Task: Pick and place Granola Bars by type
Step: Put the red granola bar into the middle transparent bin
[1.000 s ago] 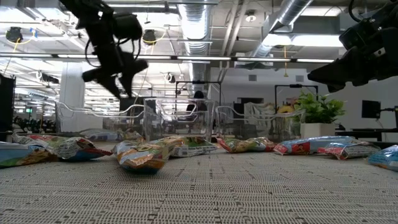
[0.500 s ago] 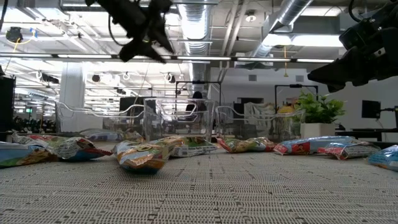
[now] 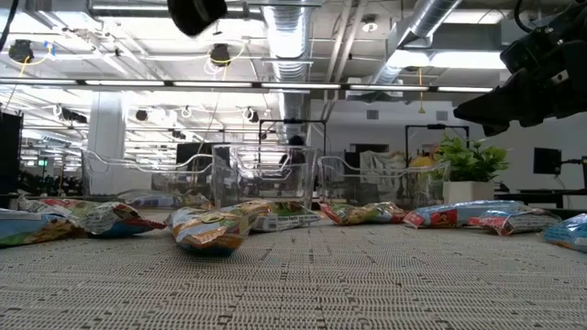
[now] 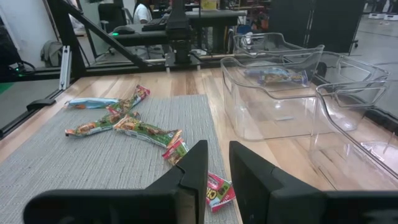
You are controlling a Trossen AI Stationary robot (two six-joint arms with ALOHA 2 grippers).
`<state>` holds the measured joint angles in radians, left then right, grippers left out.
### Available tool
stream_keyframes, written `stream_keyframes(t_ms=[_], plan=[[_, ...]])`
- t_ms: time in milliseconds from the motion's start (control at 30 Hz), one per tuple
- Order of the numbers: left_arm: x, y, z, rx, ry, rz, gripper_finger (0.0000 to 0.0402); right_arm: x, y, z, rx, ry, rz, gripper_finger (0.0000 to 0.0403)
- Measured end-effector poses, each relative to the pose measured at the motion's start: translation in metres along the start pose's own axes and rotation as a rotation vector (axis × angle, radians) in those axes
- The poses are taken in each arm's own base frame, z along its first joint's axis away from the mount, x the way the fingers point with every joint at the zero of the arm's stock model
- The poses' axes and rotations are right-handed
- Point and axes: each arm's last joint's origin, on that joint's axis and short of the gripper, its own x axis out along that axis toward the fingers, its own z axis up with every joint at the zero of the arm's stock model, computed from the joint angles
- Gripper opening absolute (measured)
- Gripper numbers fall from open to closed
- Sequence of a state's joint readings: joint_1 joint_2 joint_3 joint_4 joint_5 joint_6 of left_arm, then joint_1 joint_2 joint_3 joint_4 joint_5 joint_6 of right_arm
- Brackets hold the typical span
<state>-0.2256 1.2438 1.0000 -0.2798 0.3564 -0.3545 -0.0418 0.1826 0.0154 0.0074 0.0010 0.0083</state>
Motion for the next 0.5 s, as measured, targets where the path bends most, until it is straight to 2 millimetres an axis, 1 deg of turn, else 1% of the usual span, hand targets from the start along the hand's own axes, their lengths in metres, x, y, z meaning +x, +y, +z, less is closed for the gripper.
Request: stream_keyframes(t_ms=[100,200,333,500], plan=[[0.006,-0.019,-0.008,0.061,0.052,-0.085,0.0165,0.000,0.000,0.000,0.000,0.000,0.000,0.0059],[0.009,-0.029,-0.016,0.099,0.098,-0.107,0.0165,0.000,0.000,0.000,0.000,0.001,0.000,0.0059],[0.010,-0.033,-0.023,0.121,0.146,-0.098,0.0165,0.000,0.000,0.000,0.000,0.000,0.000,0.0059],[0.010,-0.032,-0.035,0.171,0.218,0.026,0.0165,0.000,0.000,0.000,0.000,0.000,0.000,0.0059]])
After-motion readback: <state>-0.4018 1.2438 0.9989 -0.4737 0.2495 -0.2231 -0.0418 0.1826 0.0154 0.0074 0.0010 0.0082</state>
